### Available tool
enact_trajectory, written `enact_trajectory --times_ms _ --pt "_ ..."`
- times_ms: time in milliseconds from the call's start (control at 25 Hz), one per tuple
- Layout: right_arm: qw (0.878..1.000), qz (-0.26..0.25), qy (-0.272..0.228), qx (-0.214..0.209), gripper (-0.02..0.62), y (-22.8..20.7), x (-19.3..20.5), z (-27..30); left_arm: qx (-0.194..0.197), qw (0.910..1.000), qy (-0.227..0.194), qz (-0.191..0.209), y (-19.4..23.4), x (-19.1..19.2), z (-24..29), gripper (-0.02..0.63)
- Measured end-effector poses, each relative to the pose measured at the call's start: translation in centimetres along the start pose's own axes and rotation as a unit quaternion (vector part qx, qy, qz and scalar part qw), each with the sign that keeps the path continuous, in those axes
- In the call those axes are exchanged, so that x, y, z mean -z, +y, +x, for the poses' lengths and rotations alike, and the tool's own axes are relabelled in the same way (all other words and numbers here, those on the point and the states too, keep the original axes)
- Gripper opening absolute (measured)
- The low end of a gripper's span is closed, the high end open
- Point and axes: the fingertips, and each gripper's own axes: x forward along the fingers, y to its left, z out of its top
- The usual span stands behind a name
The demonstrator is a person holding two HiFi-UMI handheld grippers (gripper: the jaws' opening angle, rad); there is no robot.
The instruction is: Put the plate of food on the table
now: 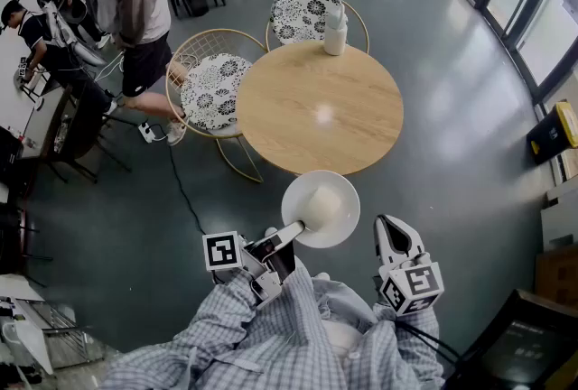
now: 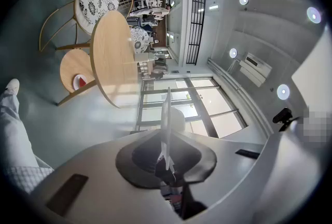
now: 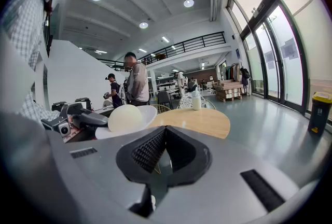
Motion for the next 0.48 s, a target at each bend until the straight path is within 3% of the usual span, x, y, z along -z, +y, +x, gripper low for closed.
enact_trajectory --times_ms 480 --pt "1.000 0.001 0.003 -0.002 0.009 0.27 0.29 0.30 0.000 1.0000 -0.004 0.000 0.35 0.06 -0.47 0.037"
